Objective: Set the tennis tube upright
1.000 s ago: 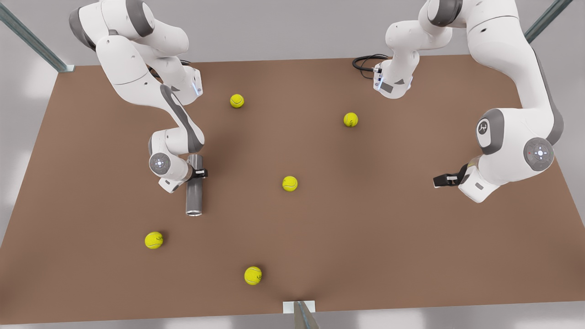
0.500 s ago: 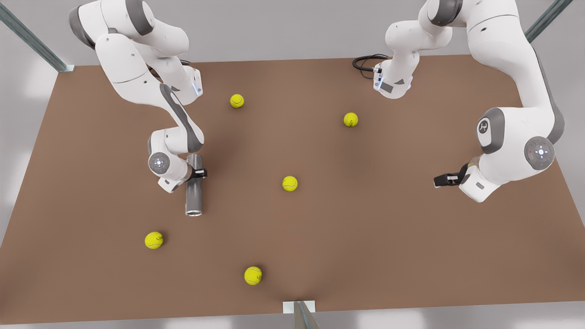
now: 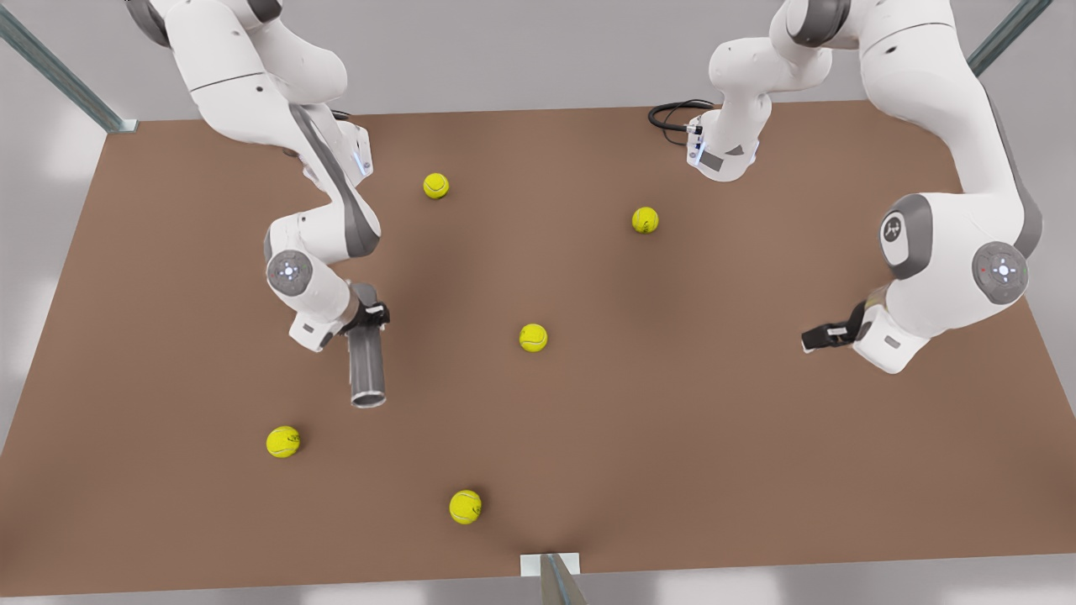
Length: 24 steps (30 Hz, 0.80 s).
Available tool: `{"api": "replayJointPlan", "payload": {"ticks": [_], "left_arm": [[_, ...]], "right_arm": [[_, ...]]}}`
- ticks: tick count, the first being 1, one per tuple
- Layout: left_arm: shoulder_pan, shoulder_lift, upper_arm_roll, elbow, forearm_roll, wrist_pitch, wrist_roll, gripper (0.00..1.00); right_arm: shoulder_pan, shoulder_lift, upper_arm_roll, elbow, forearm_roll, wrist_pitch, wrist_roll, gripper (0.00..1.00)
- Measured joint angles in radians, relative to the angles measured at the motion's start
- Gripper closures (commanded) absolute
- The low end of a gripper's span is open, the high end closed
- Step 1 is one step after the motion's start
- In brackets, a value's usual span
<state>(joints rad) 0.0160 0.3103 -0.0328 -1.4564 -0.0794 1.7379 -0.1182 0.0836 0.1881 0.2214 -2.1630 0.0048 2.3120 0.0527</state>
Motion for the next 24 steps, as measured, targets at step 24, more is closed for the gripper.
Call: {"api": "replayJointPlan", "payload": {"ticks": [24], "left_arm": [[0.072, -0.078, -0.013, 0.002, -0.104, -0.228, 0.006, 0.01]], "right_arm": [[0.501, 0.552, -0.009, 0.654, -0.445, 0.104, -0.543, 0.26]]}}
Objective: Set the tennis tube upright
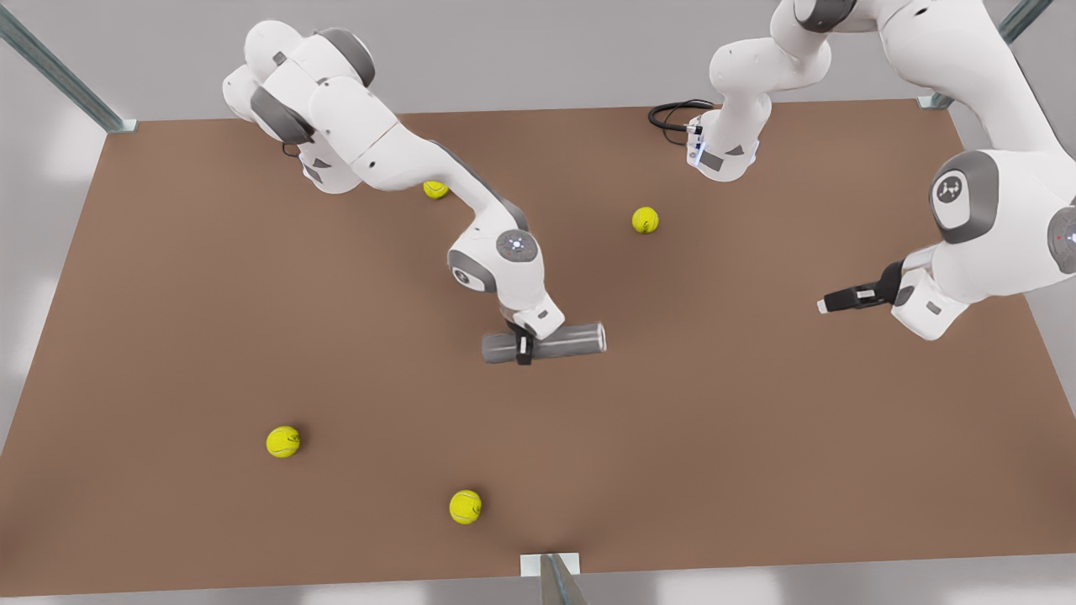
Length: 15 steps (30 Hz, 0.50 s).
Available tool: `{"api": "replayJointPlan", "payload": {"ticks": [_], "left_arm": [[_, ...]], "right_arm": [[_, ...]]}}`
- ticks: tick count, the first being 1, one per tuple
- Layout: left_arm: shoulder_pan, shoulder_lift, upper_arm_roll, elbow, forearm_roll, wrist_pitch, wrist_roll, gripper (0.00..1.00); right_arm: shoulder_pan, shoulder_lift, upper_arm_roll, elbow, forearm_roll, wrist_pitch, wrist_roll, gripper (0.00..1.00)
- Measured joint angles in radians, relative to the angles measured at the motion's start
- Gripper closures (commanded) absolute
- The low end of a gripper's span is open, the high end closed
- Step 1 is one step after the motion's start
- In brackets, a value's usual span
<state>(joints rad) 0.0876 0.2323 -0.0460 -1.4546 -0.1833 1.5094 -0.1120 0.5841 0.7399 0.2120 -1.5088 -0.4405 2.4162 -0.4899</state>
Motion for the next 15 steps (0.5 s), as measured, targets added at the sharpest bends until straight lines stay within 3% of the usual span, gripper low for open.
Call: {"api": "replayJointPlan", "payload": {"ticks": [12, 14, 15], "left_arm": [[-0.002, 0.004, -0.008, -0.003, -0.020, 0.005, 0.006, 0.01], [-0.002, 0.004, -0.008, -0.003, -0.020, 0.005, 0.006, 0.01], [-0.002, 0.003, -0.008, -0.003, -0.021, 0.005, 0.006, 0.01]], "right_arm": [[0.095, 0.222, -0.104, 0.275, -0.008, -0.017, -0.004, 0.26], [0.111, 0.225, -0.132, 0.275, -0.003, -0.017, 0.010, 0.00], [0.111, 0.225, -0.132, 0.275, -0.001, -0.018, 0.013, 0.00]]}}
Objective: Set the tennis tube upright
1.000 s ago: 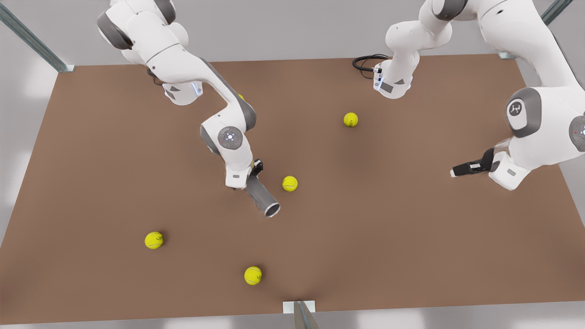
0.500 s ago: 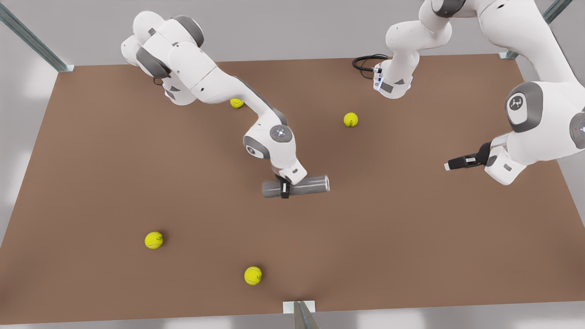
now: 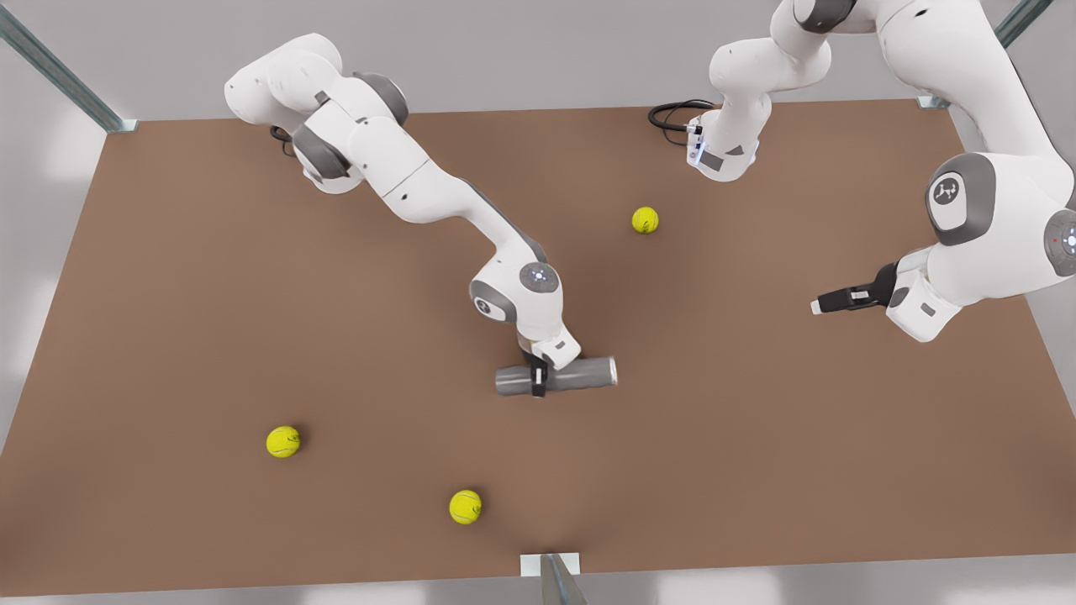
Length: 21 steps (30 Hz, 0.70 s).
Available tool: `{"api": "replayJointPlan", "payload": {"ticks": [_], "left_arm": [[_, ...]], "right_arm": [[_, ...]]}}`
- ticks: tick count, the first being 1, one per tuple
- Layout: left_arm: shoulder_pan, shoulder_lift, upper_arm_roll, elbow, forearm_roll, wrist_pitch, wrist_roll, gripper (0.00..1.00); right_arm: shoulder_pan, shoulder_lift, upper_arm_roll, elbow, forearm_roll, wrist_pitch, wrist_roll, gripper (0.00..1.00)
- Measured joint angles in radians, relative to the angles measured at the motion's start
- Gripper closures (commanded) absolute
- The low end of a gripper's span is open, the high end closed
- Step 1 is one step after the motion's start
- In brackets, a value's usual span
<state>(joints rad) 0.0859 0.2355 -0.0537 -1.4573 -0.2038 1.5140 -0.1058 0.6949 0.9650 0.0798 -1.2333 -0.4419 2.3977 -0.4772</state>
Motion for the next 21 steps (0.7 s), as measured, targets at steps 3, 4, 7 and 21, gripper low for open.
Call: {"api": "replayJointPlan", "payload": {"ticks": [3, 4, 7, 21], "left_arm": [[0.000, -0.001, 0.000, -0.001, 0.000, 0.000, 0.000, 0.01], [0.000, -0.001, 0.000, 0.000, 0.000, 0.000, 0.000, 0.01], [-0.007, 0.009, -0.010, -0.001, -0.025, 0.017, -0.016, 0.01], [-0.169, 0.567, -0.066, 0.198, -0.626, 0.331, 0.171, 0.01]], "right_arm": [[0.000, -0.002, 0.000, 0.000, 0.012, -0.002, 0.000, 0.00], [0.000, -0.004, 0.001, 0.000, 0.013, -0.002, 0.001, 0.00], [0.000, -0.026, 0.007, 0.016, 0.052, -0.025, 0.003, 0.00], [-0.815, -0.962, -0.044, -0.334, 0.316, -0.798, 0.293, 0.00]]}}
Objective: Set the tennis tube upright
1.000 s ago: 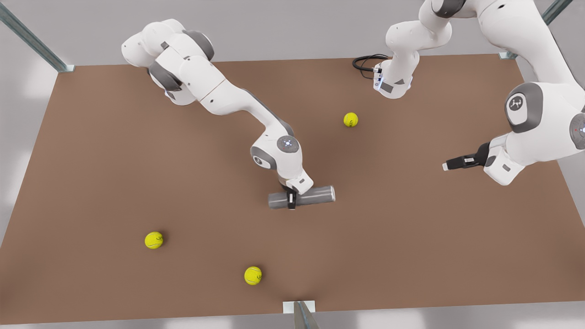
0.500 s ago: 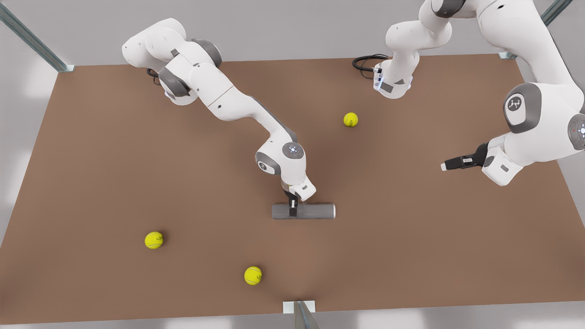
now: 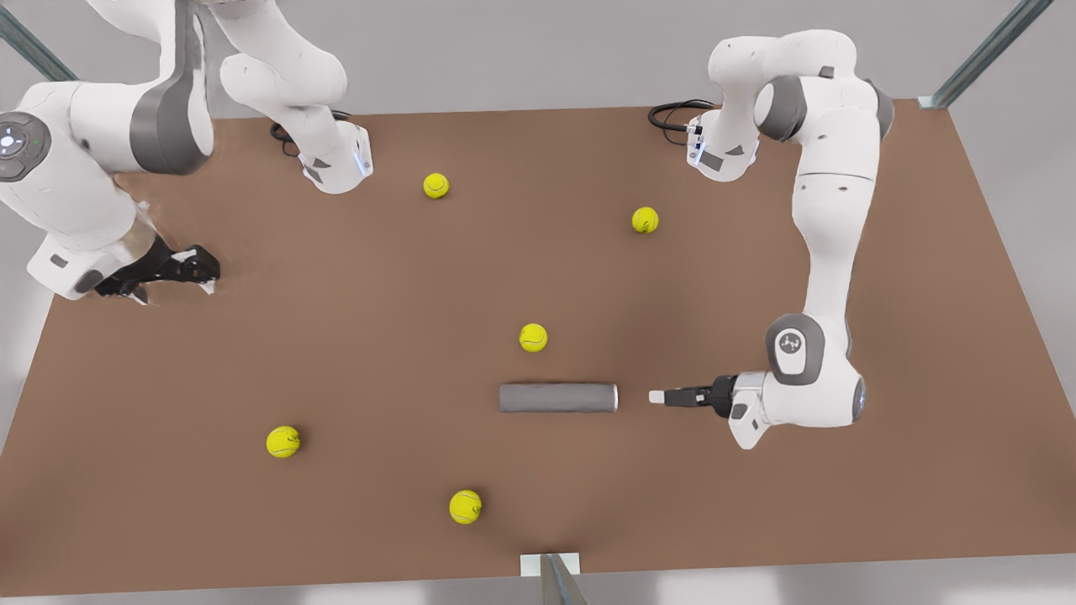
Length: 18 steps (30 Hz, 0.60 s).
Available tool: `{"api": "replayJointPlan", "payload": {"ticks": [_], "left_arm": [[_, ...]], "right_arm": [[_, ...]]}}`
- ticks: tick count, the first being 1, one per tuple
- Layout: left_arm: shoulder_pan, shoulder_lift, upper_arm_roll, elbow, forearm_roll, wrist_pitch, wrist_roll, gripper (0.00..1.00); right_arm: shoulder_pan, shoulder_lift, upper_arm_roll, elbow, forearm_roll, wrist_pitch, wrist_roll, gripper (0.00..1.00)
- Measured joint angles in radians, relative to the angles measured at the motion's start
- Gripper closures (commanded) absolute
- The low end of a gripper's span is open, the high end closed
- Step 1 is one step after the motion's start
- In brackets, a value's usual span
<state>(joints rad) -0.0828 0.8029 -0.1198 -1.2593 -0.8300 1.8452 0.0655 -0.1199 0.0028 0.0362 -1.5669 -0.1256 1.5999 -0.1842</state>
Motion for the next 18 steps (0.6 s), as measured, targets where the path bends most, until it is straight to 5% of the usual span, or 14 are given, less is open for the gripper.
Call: {"api": "replayJointPlan", "payload": {"ticks": [14, 18], "left_arm": [[0.035, 0.041, -0.142, -0.152, -0.208, 0.229, 0.166, 0.01], [0.032, 0.055, -0.142, -0.153, -0.213, 0.249, 0.214, 0.01]], "right_arm": [[-1.599, 0.006, 0.029, 0.087, -0.012, -0.075, 0.061, 0.00], [-1.473, 0.039, 0.032, 0.082, -0.003, -0.030, 0.060, 0.00]]}}
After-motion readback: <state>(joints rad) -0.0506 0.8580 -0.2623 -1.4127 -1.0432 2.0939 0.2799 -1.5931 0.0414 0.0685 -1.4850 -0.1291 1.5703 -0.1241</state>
